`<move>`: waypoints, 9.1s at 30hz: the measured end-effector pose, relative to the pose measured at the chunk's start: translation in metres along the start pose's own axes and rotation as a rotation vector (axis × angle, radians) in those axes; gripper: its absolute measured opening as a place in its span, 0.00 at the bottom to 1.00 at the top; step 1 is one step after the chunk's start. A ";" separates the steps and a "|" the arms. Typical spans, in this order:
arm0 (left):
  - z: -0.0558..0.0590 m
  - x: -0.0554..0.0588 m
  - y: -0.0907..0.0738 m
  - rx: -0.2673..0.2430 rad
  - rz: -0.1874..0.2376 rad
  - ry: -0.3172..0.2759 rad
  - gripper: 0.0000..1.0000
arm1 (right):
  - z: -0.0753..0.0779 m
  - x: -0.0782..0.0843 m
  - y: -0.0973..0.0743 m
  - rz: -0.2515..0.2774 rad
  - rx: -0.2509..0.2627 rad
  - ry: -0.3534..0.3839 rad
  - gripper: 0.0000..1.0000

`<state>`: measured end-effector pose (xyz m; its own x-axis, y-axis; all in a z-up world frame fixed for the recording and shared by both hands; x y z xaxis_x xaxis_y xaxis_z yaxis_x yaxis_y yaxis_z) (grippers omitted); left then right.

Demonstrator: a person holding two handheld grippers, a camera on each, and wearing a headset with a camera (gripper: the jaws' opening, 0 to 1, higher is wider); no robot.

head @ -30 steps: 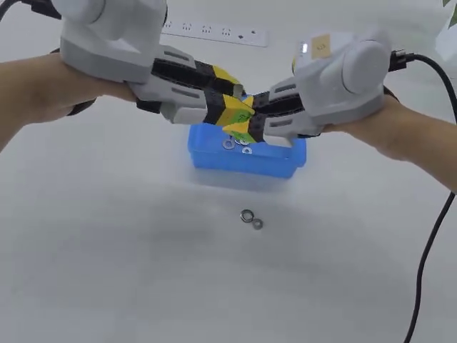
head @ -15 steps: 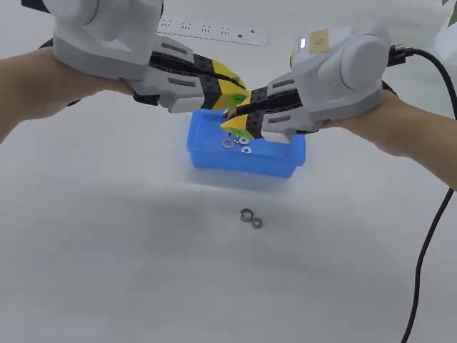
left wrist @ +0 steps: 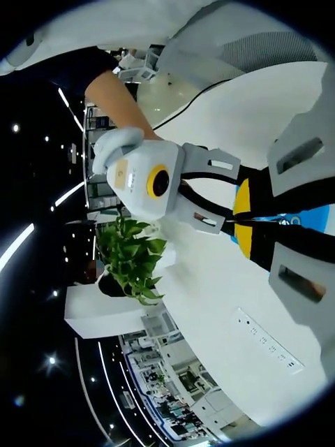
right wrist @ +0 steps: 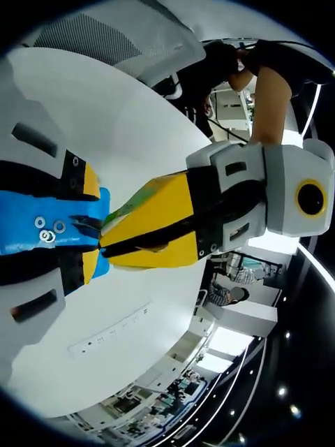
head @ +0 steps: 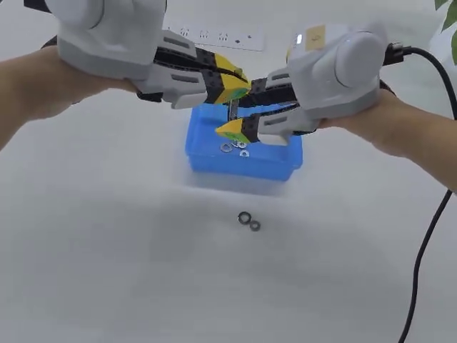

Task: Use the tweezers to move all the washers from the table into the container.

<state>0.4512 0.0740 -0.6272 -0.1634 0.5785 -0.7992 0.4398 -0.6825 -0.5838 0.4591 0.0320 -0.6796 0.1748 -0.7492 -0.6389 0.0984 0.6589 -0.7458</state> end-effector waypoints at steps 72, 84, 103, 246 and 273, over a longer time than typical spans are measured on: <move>0.118 0.015 0.005 0.072 0.020 0.033 0.05 | -0.136 0.089 -0.059 -0.013 -0.110 0.250 1.00; 0.116 0.023 0.017 0.084 0.021 0.027 0.05 | -0.141 0.098 -0.055 0.002 -0.145 0.324 1.00; 0.120 0.034 0.028 0.094 -0.006 0.040 0.05 | -0.145 0.101 -0.051 -0.006 -0.161 0.338 1.00; 0.132 0.112 -0.077 -0.105 -0.167 -0.436 0.85 | 0.005 0.044 0.028 0.149 0.001 0.256 0.09; 0.139 0.109 -0.071 -0.095 -0.190 -0.443 0.87 | 0.003 0.051 0.037 0.126 -0.016 0.262 0.08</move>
<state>0.2792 0.1234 -0.6926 -0.5997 0.4291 -0.6755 0.4406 -0.5276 -0.7263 0.4747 0.0182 -0.7388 -0.0748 -0.6547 -0.7521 0.0764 0.7483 -0.6590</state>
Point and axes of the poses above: the centre of the closed fingertips' face, and the gripper's own axes: y roughly forward along the fingers, z roughly to its right, x roughly out of its underside, the point moved 5 cm from there along -y, roughly backward along the fingers, and after that the axes turned 15 degrees about -z, right-handed, at the moved point
